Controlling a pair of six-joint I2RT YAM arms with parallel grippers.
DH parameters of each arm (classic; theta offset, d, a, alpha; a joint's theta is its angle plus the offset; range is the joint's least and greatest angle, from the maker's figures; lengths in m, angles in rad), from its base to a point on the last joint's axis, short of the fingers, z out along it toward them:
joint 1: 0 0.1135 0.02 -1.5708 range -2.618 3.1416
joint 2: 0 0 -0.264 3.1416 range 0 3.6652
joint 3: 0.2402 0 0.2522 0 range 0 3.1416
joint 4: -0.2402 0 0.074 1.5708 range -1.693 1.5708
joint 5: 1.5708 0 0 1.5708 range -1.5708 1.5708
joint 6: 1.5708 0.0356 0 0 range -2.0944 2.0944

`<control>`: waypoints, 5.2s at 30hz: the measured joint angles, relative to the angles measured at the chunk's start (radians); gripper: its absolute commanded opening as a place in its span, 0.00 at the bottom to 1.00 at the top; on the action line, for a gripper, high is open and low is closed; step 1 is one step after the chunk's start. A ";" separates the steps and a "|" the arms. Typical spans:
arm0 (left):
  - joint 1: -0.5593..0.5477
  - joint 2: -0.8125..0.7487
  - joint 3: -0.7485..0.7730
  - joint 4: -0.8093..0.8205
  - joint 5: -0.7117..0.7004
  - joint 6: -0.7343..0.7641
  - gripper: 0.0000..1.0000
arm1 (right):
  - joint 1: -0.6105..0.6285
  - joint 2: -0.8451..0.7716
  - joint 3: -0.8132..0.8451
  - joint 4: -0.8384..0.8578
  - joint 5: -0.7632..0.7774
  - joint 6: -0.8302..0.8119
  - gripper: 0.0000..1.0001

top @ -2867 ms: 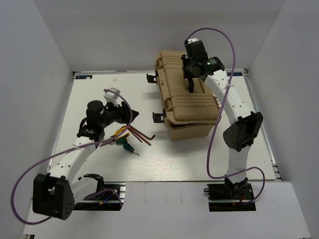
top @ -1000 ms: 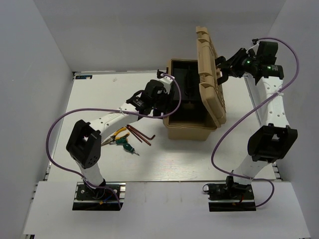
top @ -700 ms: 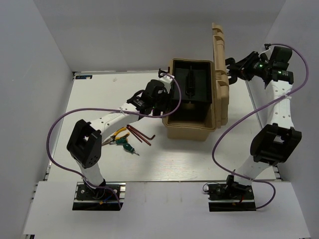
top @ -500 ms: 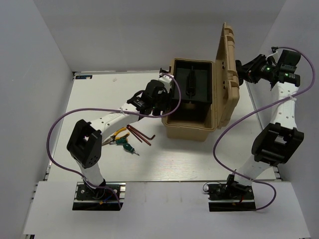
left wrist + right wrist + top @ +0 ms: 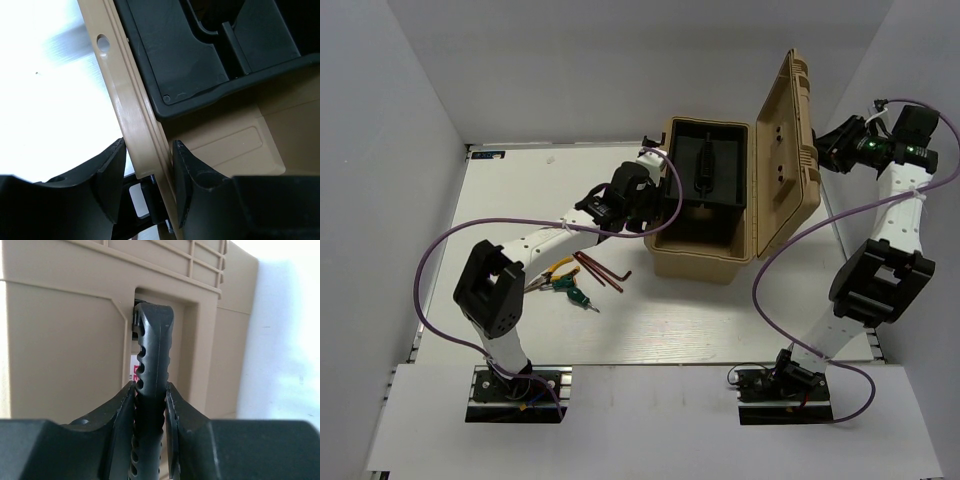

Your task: Sort the tools into containers

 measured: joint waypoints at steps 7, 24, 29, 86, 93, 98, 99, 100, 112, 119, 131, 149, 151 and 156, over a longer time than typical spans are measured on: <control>0.000 0.000 -0.005 0.013 -0.003 0.000 0.50 | -0.019 0.002 0.074 -0.081 0.093 -0.192 0.50; 0.000 -0.004 -0.013 0.019 -0.009 -0.003 0.43 | -0.082 -0.317 -0.006 -0.063 0.273 -0.439 0.48; 0.003 -0.005 -0.013 0.014 -0.013 -0.015 0.29 | -0.081 -0.487 -0.010 -0.016 0.264 -0.443 0.48; -0.086 0.102 0.193 -0.317 -0.330 -0.239 0.00 | -0.081 -0.697 -0.021 -0.064 0.055 -0.284 0.54; -0.087 0.102 0.195 -0.335 -0.350 -0.336 0.00 | -0.081 -0.698 -0.029 -0.065 0.045 -0.272 0.54; -0.086 0.102 0.200 -0.349 -0.354 -0.379 0.00 | -0.081 -0.700 -0.029 -0.066 0.041 -0.266 0.54; -0.086 0.103 0.203 -0.353 -0.355 -0.385 0.00 | -0.081 -0.700 -0.029 -0.066 0.040 -0.266 0.54; -0.086 0.104 0.204 -0.356 -0.356 -0.390 0.00 | -0.081 -0.701 -0.029 -0.066 0.040 -0.265 0.54; -0.087 0.142 0.271 -0.406 -0.349 -0.266 0.37 | -0.081 -0.702 -0.029 -0.066 0.040 -0.264 0.54; -0.082 0.161 0.237 -0.371 -0.353 -0.169 0.65 | -0.081 -0.702 -0.029 -0.066 0.040 -0.263 0.54; -0.080 0.170 0.229 -0.325 -0.346 -0.049 0.53 | -0.081 -0.705 -0.035 -0.066 0.040 -0.261 0.54; -0.068 0.118 0.165 -0.313 -0.314 -0.255 0.00 | -0.081 -0.718 -0.068 -0.067 0.040 -0.262 0.54; -0.071 0.073 0.103 -0.286 -0.316 -0.300 0.00 | -0.081 -0.721 -0.073 -0.066 0.040 -0.263 0.54; -0.077 -0.016 -0.008 -0.260 -0.335 -0.370 0.00 | -0.081 -0.723 -0.075 -0.066 0.039 -0.261 0.54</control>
